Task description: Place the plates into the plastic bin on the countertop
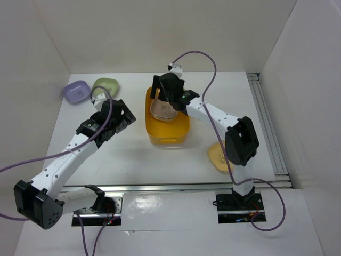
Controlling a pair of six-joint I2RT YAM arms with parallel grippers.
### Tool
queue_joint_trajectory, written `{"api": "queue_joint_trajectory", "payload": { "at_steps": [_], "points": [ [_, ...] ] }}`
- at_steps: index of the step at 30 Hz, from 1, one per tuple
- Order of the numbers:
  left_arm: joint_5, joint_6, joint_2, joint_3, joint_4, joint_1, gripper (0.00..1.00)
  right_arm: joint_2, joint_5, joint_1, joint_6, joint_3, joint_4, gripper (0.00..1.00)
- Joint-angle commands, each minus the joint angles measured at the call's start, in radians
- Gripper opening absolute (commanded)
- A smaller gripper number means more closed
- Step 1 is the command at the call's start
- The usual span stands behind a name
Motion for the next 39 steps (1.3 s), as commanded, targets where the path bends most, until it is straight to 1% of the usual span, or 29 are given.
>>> {"api": "queue_joint_trajectory", "payload": {
  "at_steps": [1, 4, 5, 6, 8, 9, 11, 12, 13, 15, 16, 17, 19, 20, 22, 26, 28, 29, 34, 39],
  "points": [
    [-0.062, -0.027, 0.052, 0.088, 0.042, 0.073, 1.0, -0.263, -0.033, 0.022, -0.083, -0.052, 0.15, 0.99],
    [-0.062, 0.003, 0.171, 0.137, 0.102, 0.168, 1.0, -0.404, -0.079, 0.022, -0.143, -0.175, 0.172, 0.99],
    [-0.026, 0.003, 0.252, 0.166, 0.113, 0.192, 1.0, -0.435, -0.096, 0.022, -0.162, -0.204, 0.172, 0.99],
    [0.005, 0.02, 0.299, 0.183, 0.134, 0.241, 1.0, -0.465, -0.132, 0.022, -0.183, -0.266, 0.172, 0.99],
    [0.027, 0.065, 0.403, 0.234, 0.167, 0.278, 1.0, -0.553, -0.165, 0.022, -0.237, -0.336, 0.163, 0.99],
    [0.065, 0.084, 0.519, 0.305, 0.183, 0.294, 1.0, -0.579, -0.192, 0.022, -0.237, -0.407, 0.163, 0.99],
    [0.108, 0.155, 0.647, 0.41, 0.161, 0.344, 1.0, -0.653, -0.235, 0.013, -0.249, -0.48, 0.172, 0.99],
    [0.155, 0.181, 0.71, 0.538, 0.142, 0.357, 1.0, -0.674, -0.257, 0.013, -0.249, -0.517, 0.198, 0.99],
    [0.172, 0.209, 0.821, 0.598, 0.131, 0.367, 1.0, -0.693, -0.3, 0.013, -0.24, -0.593, 0.215, 0.99],
    [0.2, 0.311, 0.905, 0.733, 0.148, 0.378, 1.0, -0.728, -0.338, 0.013, -0.202, -0.665, 0.279, 0.99],
    [0.2, 0.344, 0.94, 0.776, 0.148, 0.378, 1.0, -0.728, -0.388, 0.013, -0.202, -0.725, 0.299, 0.99],
    [0.2, 0.412, 1.003, 0.819, 0.148, 0.387, 1.0, -0.728, -0.389, 0.035, -0.202, -0.742, 0.309, 0.99],
    [0.191, 0.469, 1.044, 0.902, 0.157, 0.387, 1.0, -0.705, -0.4, 0.051, -0.189, -0.764, 0.309, 0.99],
    [0.191, 0.499, 1.055, 0.913, 0.169, 0.397, 1.0, -0.681, -0.4, 0.051, -0.211, -0.764, 0.309, 0.99],
    [0.182, 0.566, 1.087, 0.948, 0.179, 0.397, 1.0, -0.662, -0.374, 0.065, -0.197, -0.764, 0.295, 0.99],
    [0.185, 0.638, 1.135, 0.961, 0.214, 0.406, 1.0, -0.637, -0.424, 0.074, -0.186, -0.773, 0.345, 0.99],
    [0.185, 0.648, 1.169, 0.984, 0.214, 0.415, 1.0, -0.612, -0.424, 0.083, -0.186, -0.762, 0.345, 0.99],
    [0.214, 0.648, 1.208, 1.011, 0.203, 0.426, 1.0, -0.611, -0.415, 0.083, -0.186, -0.762, 0.345, 0.99],
    [0.26, 0.628, 1.301, 1.053, 0.193, 0.463, 1.0, -0.611, -0.381, 0.094, -0.195, -0.762, 0.336, 0.99],
    [0.26, 0.643, 1.31, 1.033, 0.229, 0.463, 1.0, -0.636, -0.308, 0.118, -0.215, -0.771, 0.336, 0.99]
  ]
}}
